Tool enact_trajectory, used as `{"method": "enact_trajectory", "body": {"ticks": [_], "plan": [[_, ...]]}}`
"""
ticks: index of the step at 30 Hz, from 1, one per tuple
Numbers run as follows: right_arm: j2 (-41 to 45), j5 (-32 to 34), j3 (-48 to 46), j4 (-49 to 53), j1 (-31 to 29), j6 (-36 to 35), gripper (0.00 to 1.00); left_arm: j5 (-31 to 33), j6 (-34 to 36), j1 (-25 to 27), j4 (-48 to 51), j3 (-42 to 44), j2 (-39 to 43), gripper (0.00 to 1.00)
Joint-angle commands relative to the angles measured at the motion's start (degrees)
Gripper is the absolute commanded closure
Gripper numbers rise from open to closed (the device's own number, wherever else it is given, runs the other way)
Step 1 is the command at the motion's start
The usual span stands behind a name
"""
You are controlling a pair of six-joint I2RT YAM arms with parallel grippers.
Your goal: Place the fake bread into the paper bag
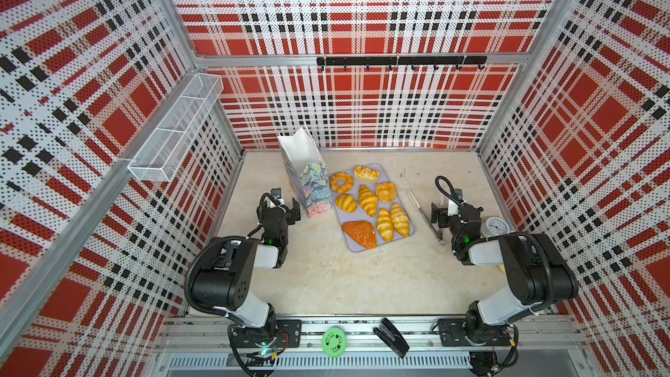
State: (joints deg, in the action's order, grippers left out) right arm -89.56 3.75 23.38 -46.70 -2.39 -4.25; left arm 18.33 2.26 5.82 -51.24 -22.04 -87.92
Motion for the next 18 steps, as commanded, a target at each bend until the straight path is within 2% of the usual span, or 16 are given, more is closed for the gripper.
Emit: {"method": "enact_trajectory", "body": {"ticks": [1,6,11,18], "plan": [[4.50,1.19,4.01,6.40,0.02,0.38,0.00,0.31,-1.94,-0.94,7.21,-2.73,5.38,0.01],[10.08,4.00,9.57,18.50,0.00,3.26,0.00,1.56,-3.89,-1.14,16.14,-5.09,12.41,0.00],[11.90,-0.68,17.38,28.20,-0.03,5.57,0.03,1.80,-8.15,-1.22,27.31,-8.65,18.86,0.01],[8.51,-4.30,29.62,38.48,0.01,6.40,0.09,3.99,-12.71,-1.20,44.55,-14.95,27.41,0.01]]}}
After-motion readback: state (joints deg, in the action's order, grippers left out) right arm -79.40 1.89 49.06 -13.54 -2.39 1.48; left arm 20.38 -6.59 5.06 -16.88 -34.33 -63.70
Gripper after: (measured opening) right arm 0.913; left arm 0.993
